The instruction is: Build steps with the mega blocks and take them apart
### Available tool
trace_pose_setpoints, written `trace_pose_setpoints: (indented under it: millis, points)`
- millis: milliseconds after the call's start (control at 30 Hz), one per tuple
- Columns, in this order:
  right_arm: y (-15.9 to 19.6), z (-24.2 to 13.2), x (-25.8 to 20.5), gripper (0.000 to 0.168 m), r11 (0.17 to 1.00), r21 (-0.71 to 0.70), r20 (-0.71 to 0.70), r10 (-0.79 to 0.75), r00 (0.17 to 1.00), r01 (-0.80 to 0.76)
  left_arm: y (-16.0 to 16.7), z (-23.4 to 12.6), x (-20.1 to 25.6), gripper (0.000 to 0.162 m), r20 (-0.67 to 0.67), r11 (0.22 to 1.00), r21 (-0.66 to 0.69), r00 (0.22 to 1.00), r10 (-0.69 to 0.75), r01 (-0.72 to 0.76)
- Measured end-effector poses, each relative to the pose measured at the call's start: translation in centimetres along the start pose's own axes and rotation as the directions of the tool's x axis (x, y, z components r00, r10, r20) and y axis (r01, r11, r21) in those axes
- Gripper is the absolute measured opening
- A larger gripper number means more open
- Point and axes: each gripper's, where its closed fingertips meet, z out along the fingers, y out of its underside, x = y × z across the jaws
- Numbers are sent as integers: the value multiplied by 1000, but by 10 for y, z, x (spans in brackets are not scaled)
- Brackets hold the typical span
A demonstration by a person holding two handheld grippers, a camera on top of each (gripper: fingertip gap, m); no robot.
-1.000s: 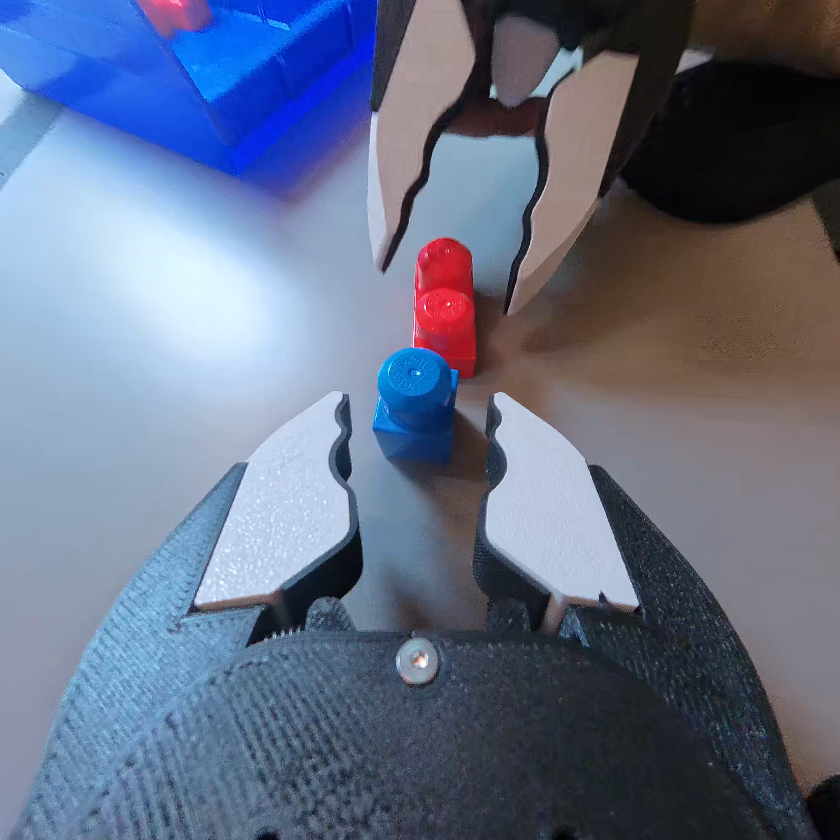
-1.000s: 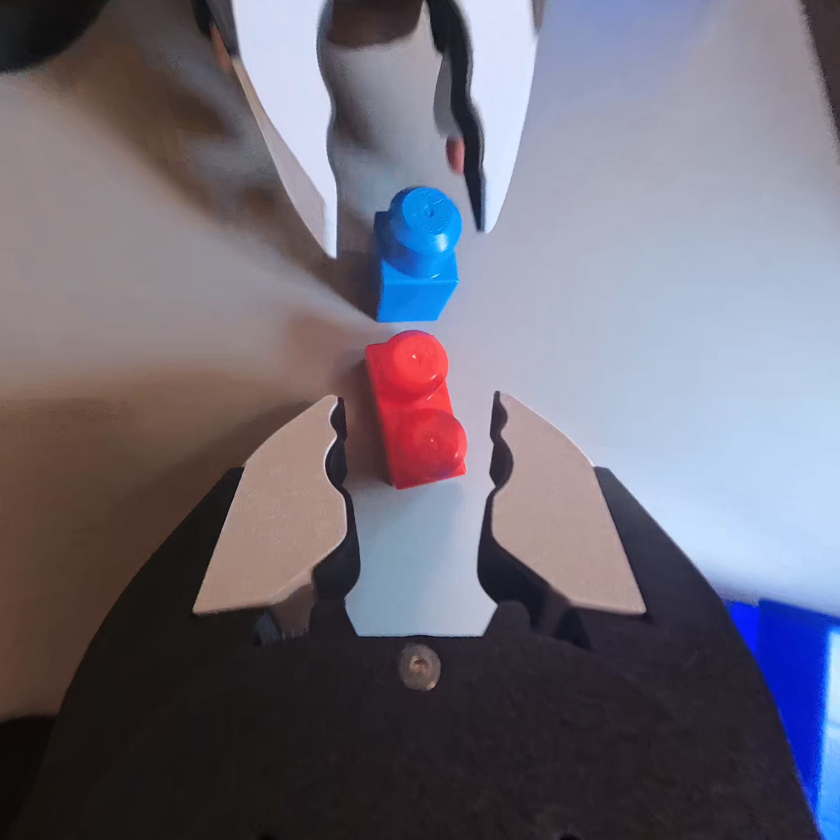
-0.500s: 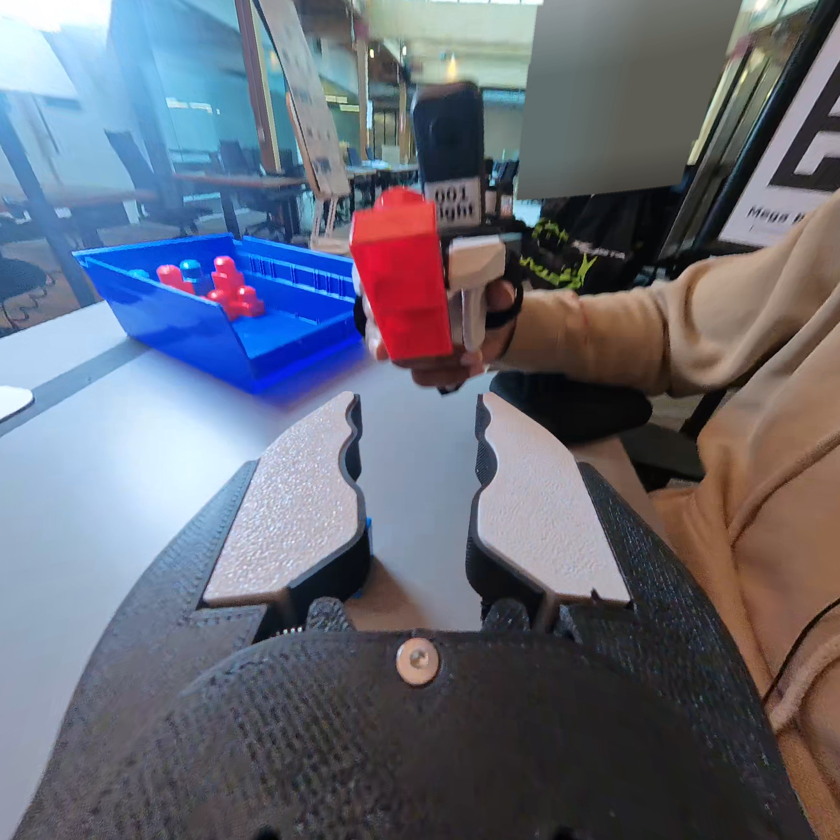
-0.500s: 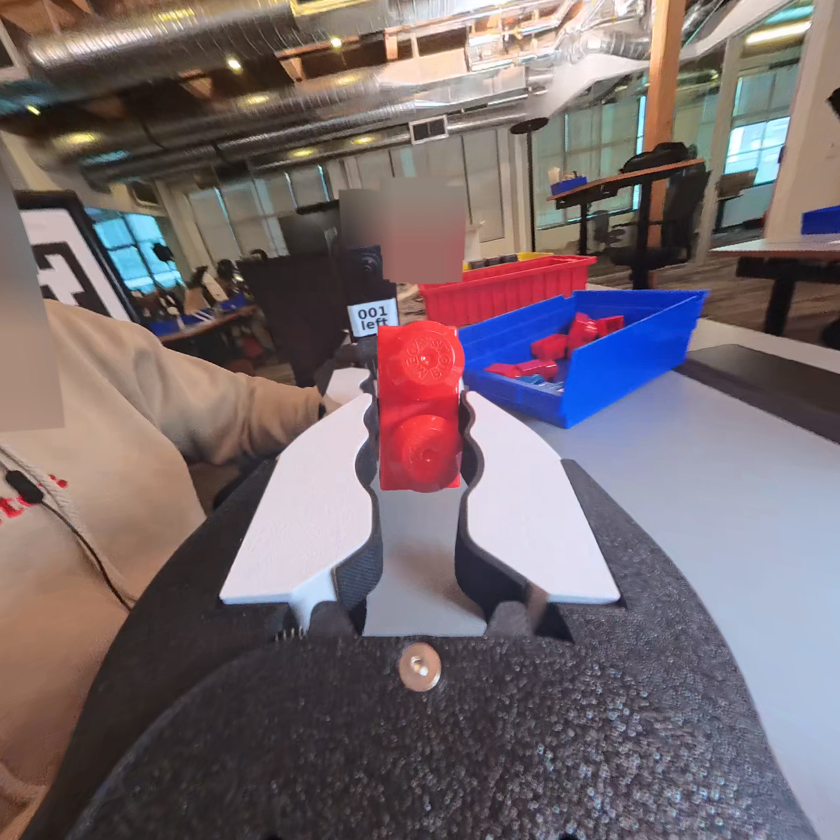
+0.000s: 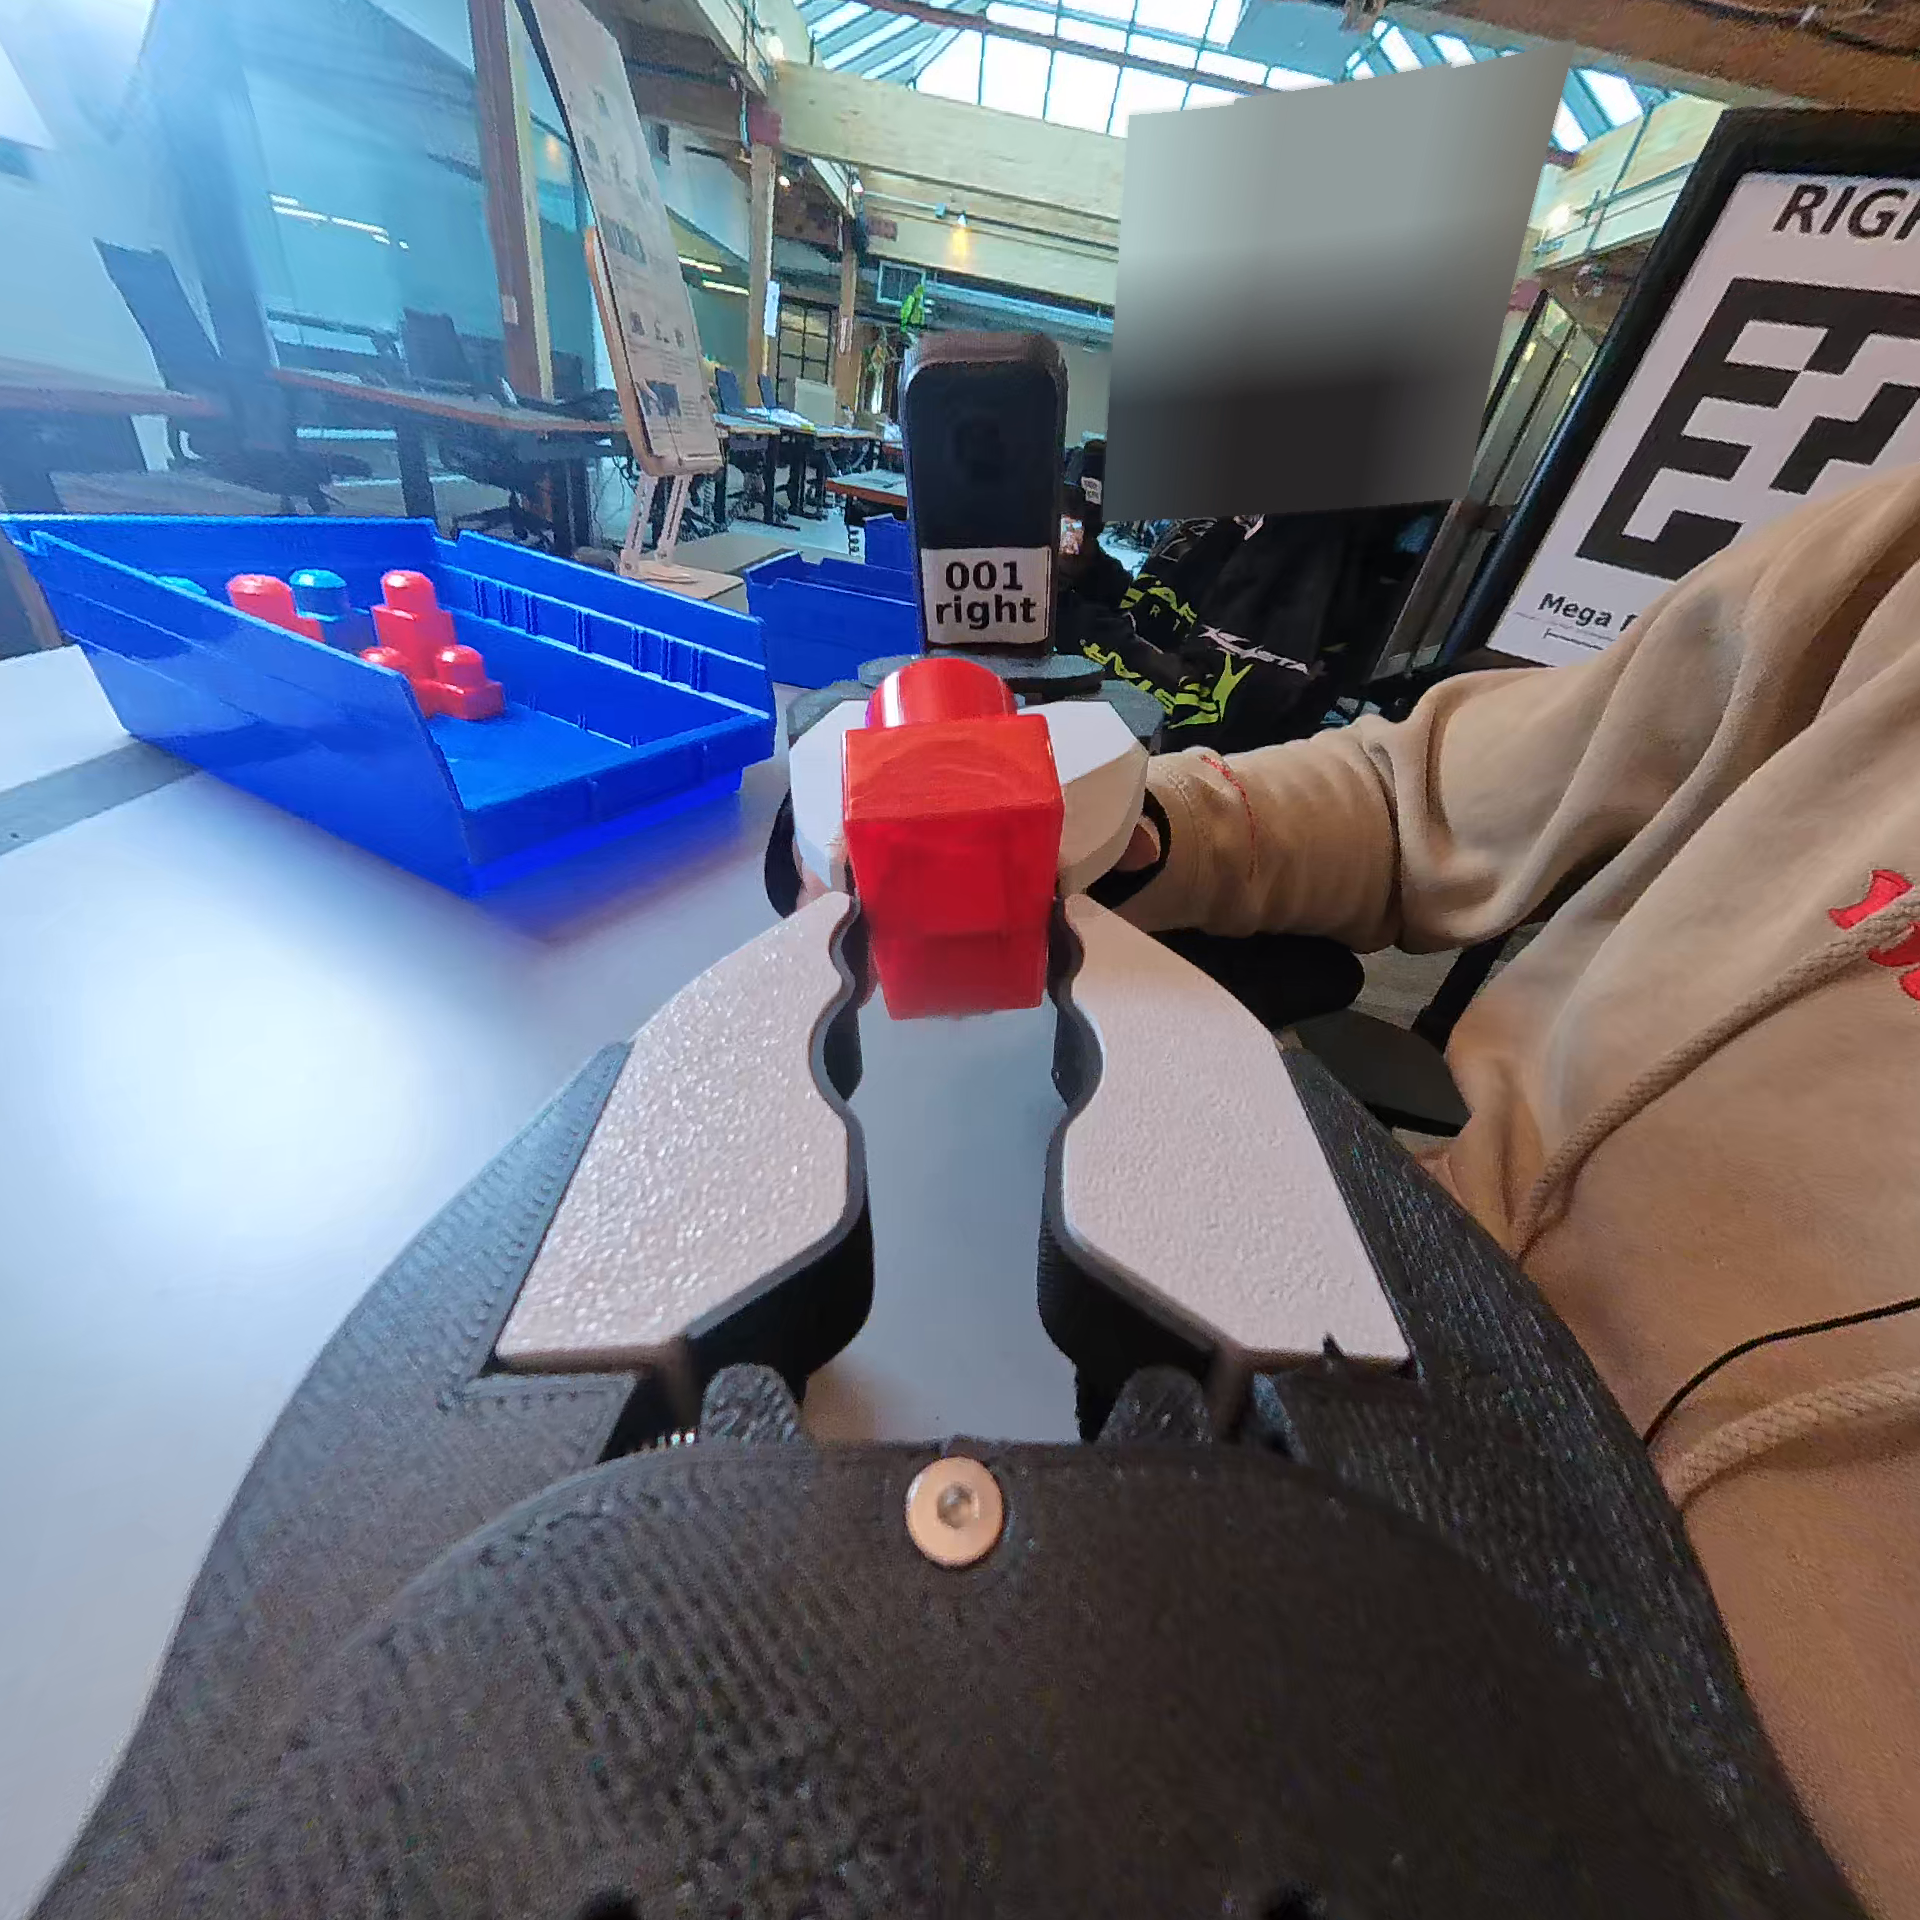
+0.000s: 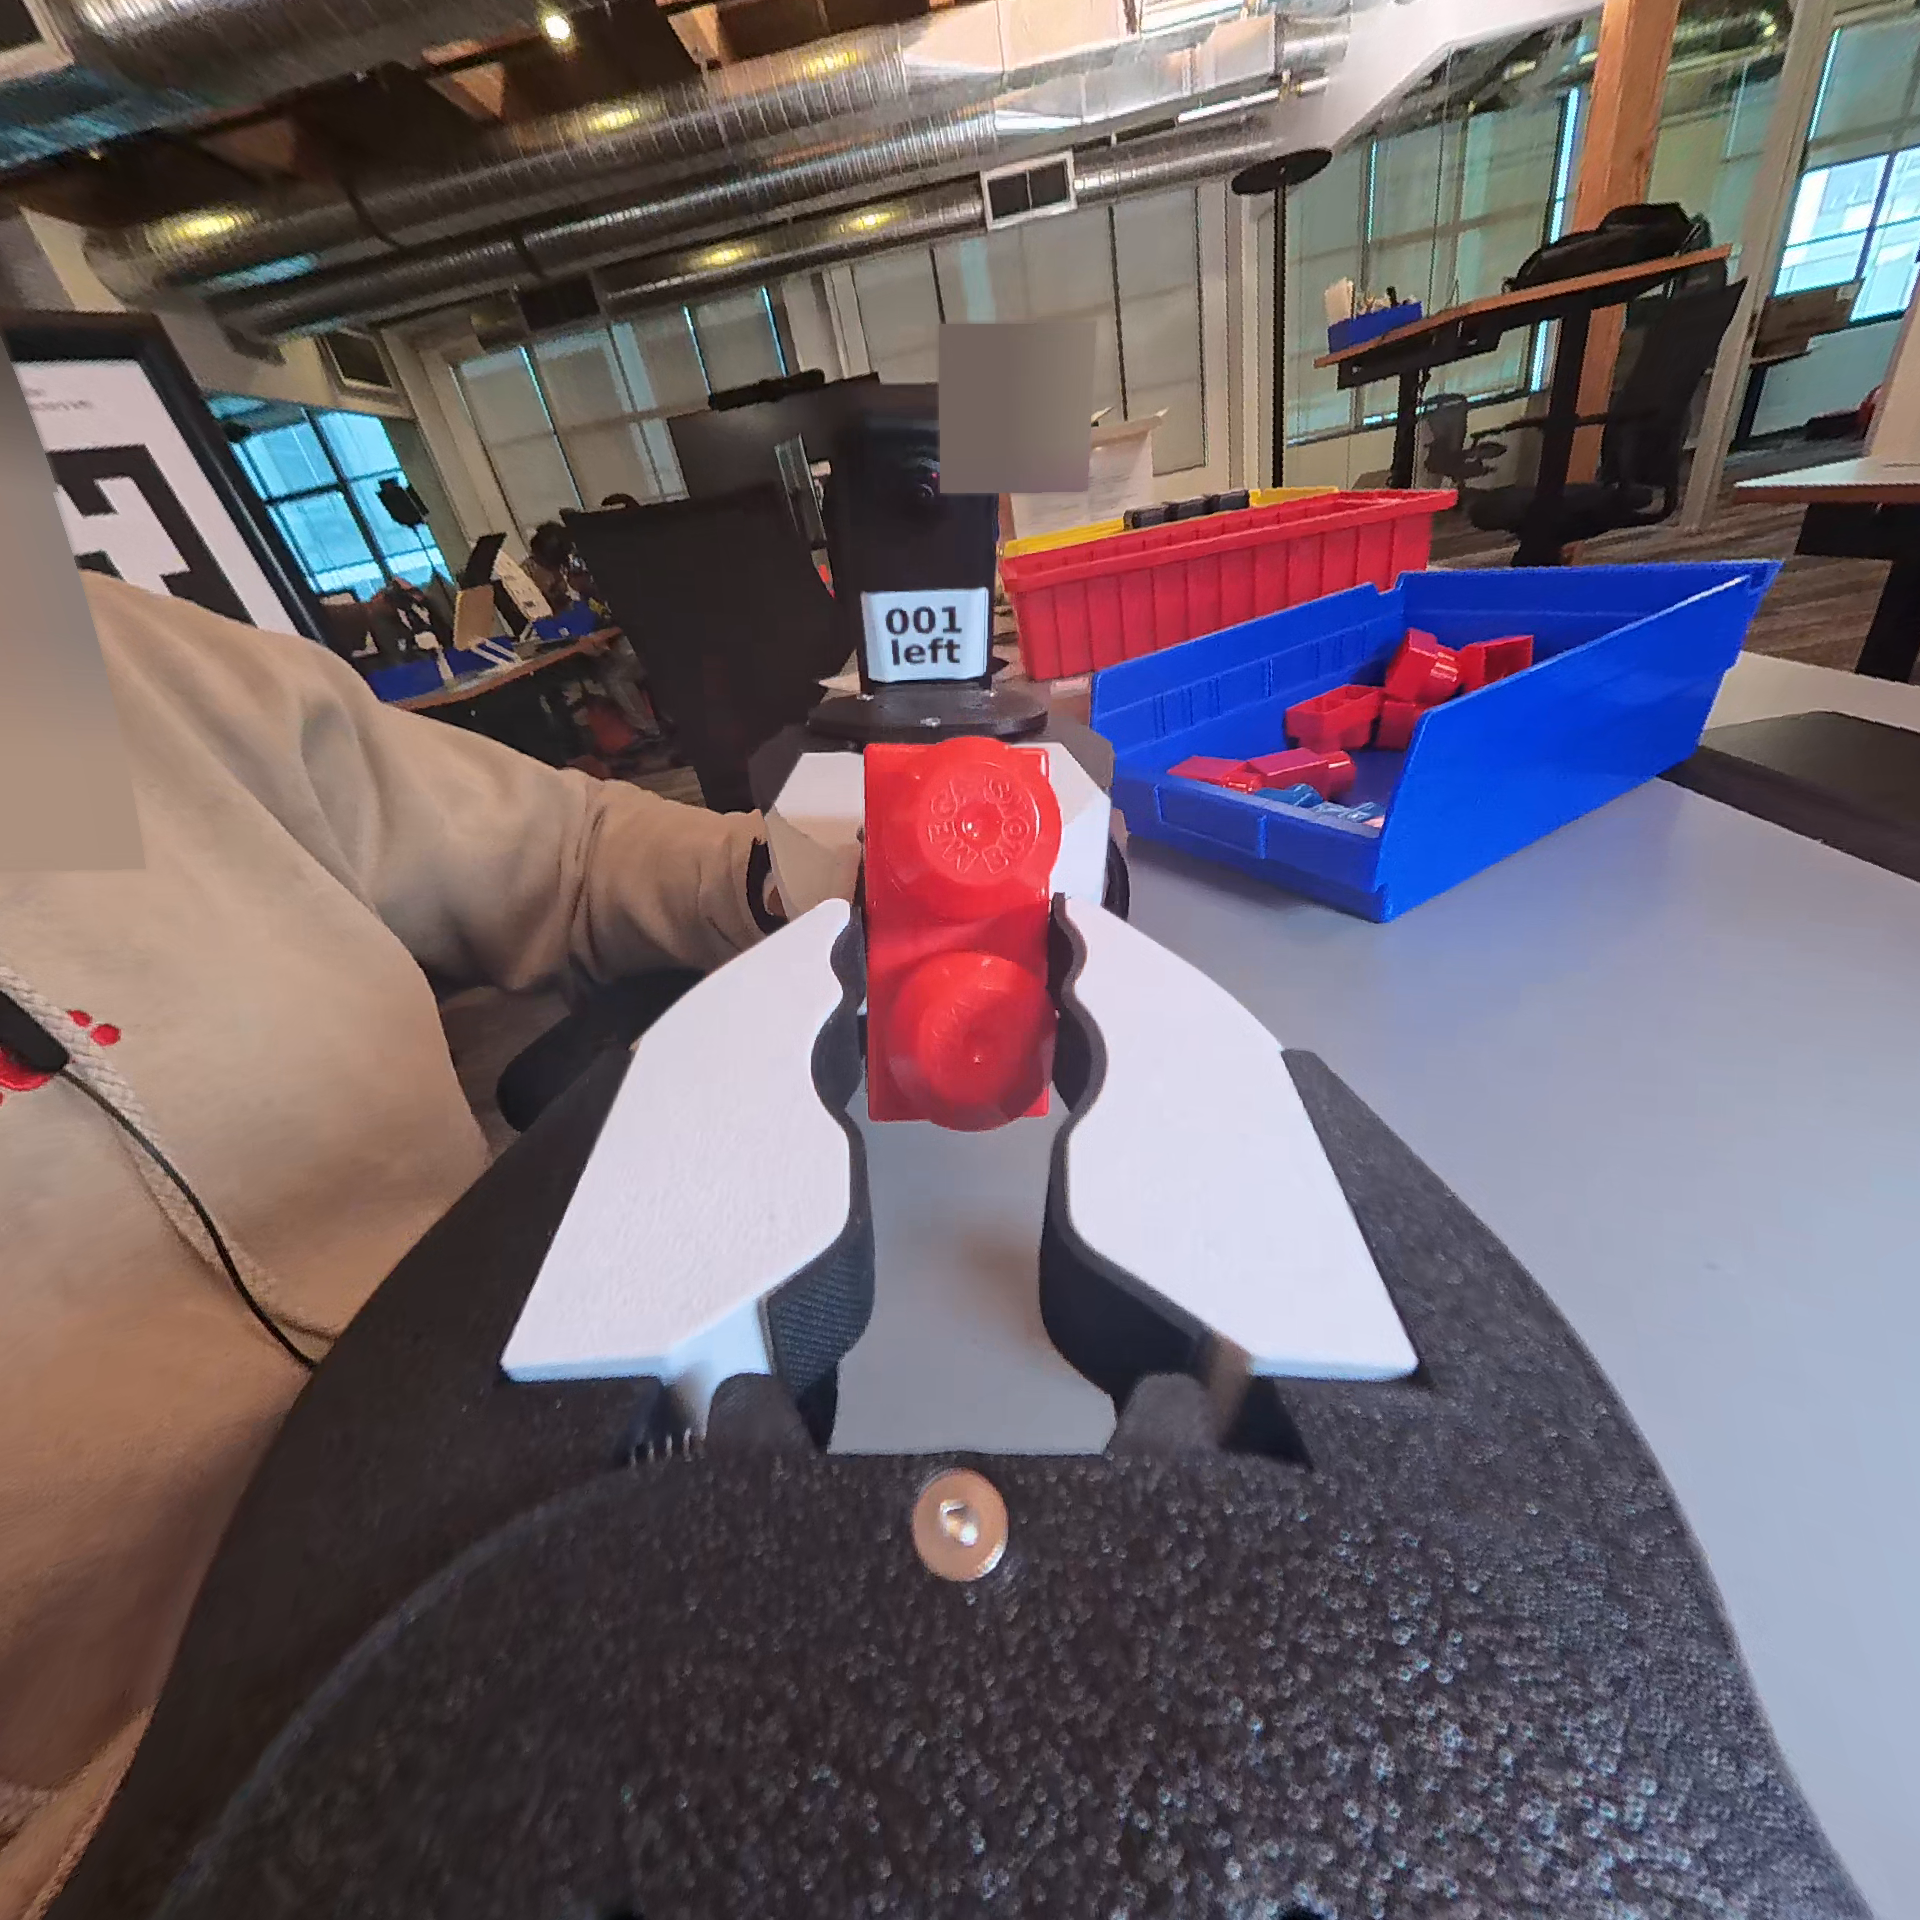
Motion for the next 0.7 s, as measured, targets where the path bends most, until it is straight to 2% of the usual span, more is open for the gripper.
trace_pose_setpoints:
  millis: [233,300,367,433,533,700]
  points:
    - [1,-12,9,40,996,-71,-36,-52,998,49,4,-14,-11,33,8,998,-44,999,35,-35]
    - [5,-20,23,40,986,-148,-95,-92,991,78,-1,-24,-21,33,48,997,-51,997,64,-62]
    - [21,-26,41,42,946,-312,-154,-138,978,85,-3,-35,-32,33,93,993,-71,991,100,-94]
    - [43,-28,52,47,867,-493,-158,-165,973,67,-3,-44,-43,33,130,990,-85,984,121,-110]
    - [72,-28,61,52,684,-725,-114,-233,966,80,5,-53,-59,33,180,987,-118,975,129,-109]
    - [101,-12,67,59,404,-904,6,-314,949,140,29,-63,-88,33,250,980,-183,961,120,-75]
